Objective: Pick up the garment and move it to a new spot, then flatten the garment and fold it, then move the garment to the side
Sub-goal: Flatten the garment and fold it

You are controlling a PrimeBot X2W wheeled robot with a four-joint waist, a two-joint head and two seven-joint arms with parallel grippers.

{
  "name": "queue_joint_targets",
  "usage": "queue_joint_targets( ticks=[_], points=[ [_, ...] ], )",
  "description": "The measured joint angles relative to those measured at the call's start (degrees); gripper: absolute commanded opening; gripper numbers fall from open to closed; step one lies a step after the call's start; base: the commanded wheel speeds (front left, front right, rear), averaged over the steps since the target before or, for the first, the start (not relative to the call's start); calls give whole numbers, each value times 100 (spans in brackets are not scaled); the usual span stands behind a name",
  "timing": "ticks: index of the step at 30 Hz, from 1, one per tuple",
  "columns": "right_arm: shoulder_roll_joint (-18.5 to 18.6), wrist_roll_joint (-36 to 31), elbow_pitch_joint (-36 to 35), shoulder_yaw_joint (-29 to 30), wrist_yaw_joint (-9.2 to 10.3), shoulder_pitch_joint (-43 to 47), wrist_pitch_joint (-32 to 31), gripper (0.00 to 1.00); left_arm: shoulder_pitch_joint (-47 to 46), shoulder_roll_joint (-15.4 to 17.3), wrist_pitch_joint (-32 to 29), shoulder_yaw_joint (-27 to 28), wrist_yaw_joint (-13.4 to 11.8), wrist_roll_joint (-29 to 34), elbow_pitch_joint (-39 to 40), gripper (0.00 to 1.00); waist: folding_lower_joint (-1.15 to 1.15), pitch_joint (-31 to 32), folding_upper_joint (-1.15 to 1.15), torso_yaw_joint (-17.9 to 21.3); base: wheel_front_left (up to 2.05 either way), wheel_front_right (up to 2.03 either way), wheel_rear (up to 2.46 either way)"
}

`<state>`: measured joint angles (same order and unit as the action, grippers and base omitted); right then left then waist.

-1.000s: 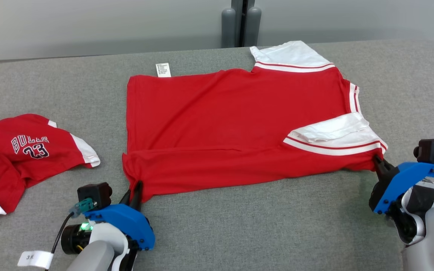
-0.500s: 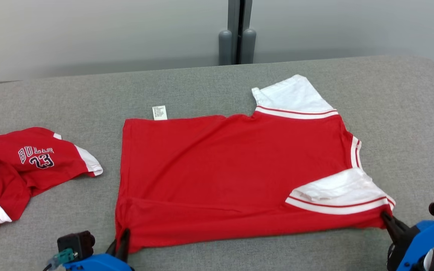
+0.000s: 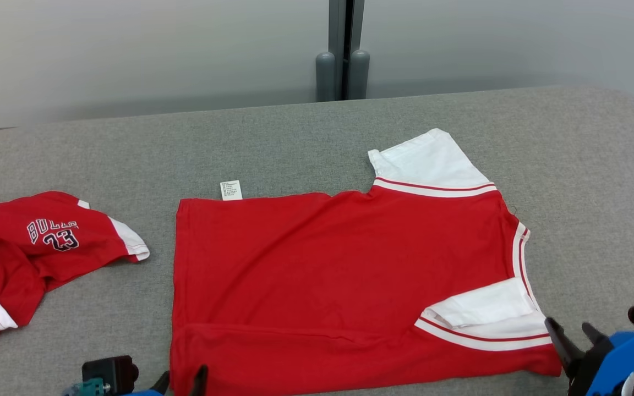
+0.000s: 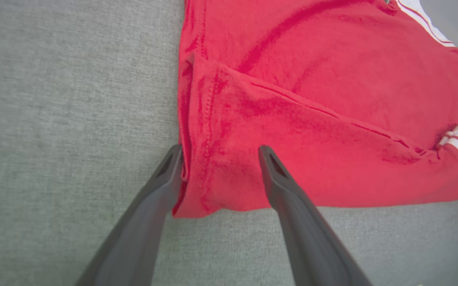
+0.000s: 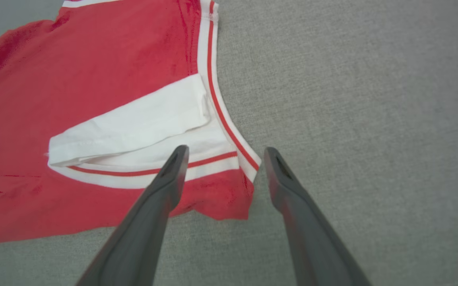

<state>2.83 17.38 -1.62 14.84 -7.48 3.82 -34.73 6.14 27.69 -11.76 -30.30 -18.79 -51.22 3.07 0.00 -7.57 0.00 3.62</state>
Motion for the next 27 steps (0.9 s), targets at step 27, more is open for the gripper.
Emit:
queue_joint_targets(
  ticks=[27],
  points=[
    [853, 26, 2572, -2173, 0, -5174, 48, 100, -4585, -55, -1581, -233, 1091, 490, -2786, 100, 1, -1223, 0, 184, 0, 0, 0]
  ],
)
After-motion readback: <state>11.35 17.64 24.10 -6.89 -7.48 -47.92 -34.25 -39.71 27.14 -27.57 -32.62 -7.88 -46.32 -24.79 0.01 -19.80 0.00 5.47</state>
